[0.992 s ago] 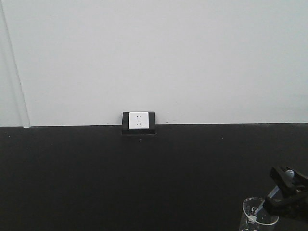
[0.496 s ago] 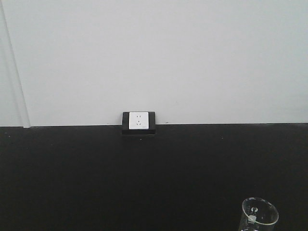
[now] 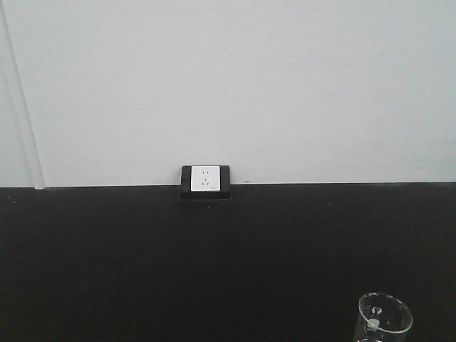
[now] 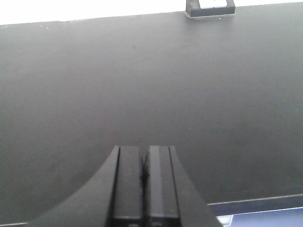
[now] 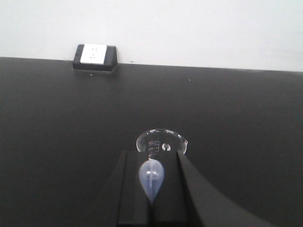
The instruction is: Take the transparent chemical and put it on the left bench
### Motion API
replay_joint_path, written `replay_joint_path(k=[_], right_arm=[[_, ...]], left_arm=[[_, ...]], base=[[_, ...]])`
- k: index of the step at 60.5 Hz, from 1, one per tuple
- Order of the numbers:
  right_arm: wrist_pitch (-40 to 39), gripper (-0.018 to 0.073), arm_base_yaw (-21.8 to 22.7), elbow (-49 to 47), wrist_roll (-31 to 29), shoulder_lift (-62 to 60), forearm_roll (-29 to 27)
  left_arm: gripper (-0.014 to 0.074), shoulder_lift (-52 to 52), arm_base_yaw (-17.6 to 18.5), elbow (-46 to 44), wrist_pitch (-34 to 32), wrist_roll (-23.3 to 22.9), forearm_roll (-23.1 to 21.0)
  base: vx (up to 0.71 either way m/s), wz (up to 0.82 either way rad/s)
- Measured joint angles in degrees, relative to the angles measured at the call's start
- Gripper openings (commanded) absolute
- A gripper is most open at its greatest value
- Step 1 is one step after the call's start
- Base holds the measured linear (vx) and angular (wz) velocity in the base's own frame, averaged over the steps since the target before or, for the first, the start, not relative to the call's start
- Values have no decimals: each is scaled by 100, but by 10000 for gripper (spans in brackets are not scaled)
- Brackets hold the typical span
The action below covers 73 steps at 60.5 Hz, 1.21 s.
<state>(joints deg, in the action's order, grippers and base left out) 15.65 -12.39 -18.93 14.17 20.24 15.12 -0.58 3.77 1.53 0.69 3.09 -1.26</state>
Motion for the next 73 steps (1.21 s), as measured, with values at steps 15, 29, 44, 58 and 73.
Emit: replay_joint_path(k=[15, 29, 44, 58, 73], right_arm=[[120, 0, 0, 0, -7, -9, -56], [132, 0, 0, 0, -7, -9, -60], [136, 0, 0, 0, -7, -9, -60], [136, 0, 0, 0, -7, -9, -60], [136, 0, 0, 0, -7, -9, -60]], left_arm=[[-3, 0, 0, 0, 0, 0, 0], [-3, 0, 0, 0, 0, 0, 0], [-3, 0, 0, 0, 0, 0, 0], [-3, 0, 0, 0, 0, 0, 0], [-3, 0, 0, 0, 0, 0, 0]], base=[[0, 0], [0, 0], [0, 0], [-1, 1], [-4, -3]])
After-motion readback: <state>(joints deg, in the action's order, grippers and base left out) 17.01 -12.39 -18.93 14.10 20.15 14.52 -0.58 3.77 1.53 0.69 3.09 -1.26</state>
